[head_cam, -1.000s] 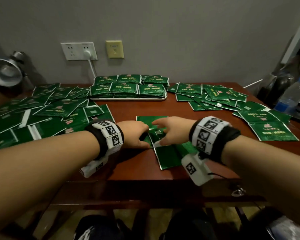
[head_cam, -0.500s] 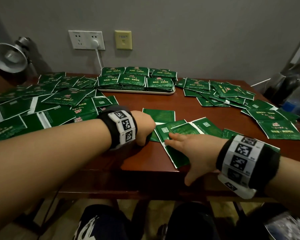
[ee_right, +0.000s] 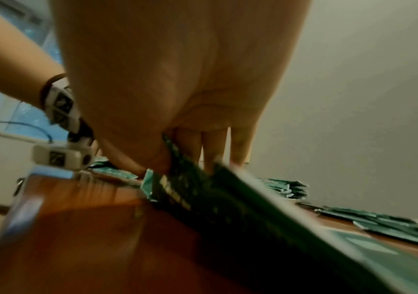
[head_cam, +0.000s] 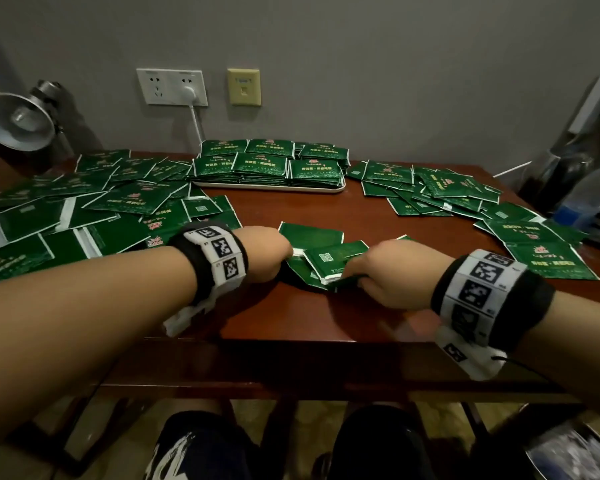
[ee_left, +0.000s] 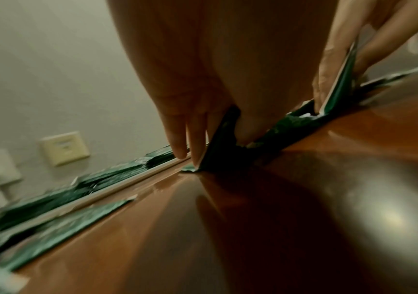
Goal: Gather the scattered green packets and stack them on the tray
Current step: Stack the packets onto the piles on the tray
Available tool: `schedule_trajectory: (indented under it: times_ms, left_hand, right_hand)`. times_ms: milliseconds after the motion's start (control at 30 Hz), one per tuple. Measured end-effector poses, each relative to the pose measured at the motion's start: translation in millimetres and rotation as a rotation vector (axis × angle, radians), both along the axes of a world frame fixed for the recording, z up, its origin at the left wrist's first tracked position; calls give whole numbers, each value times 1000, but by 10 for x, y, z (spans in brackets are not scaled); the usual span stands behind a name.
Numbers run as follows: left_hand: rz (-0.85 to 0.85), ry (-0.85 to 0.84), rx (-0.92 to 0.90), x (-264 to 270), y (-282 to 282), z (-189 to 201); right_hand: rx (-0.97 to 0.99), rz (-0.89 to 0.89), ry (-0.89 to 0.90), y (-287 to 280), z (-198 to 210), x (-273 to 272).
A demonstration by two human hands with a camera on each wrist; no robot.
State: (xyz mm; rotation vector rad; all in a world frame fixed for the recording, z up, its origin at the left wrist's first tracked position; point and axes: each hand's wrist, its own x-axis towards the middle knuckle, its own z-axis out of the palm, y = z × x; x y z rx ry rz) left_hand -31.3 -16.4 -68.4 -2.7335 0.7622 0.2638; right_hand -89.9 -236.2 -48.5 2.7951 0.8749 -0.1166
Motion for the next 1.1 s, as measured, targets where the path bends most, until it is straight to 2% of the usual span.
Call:
schedule_trajectory:
  times_ms: [167, 333, 433, 567, 733, 800, 867, 967, 1033, 1100]
  left_hand:
    - [79, -42, -349, -31, 430, 131]
    - [247, -51, -502, -15, 763, 253]
    - [326, -101, -444, 13, 859, 232]
    - [405, -138, -328, 41, 922, 141]
    - [275, -164, -246, 7, 840, 13]
    - [232, -179, -206, -40, 753, -17]
    - [199, -127, -139, -90, 651, -56]
    - [189, -37, -35, -147, 502, -119]
    - [206, 25, -54, -183, 442, -88]
    - [231, 129, -110, -206, 419, -25]
  right_hand:
    - [215, -19, -81, 168, 217, 270]
    - [405, -11, 34, 472, 280, 535]
    - [406, -93, 75, 618, 227, 655]
    - [202, -188, 20, 683, 95, 701]
    - [-18, -270, 122, 728, -52, 604]
    - [-88, -287, 112, 751, -81, 566]
    - [-95, -313, 83, 770, -96, 552]
    - [-38, -449, 79, 791, -89, 535]
    - [0, -508, 129, 796, -51, 525]
    - [-27, -477, 176, 779, 5, 511]
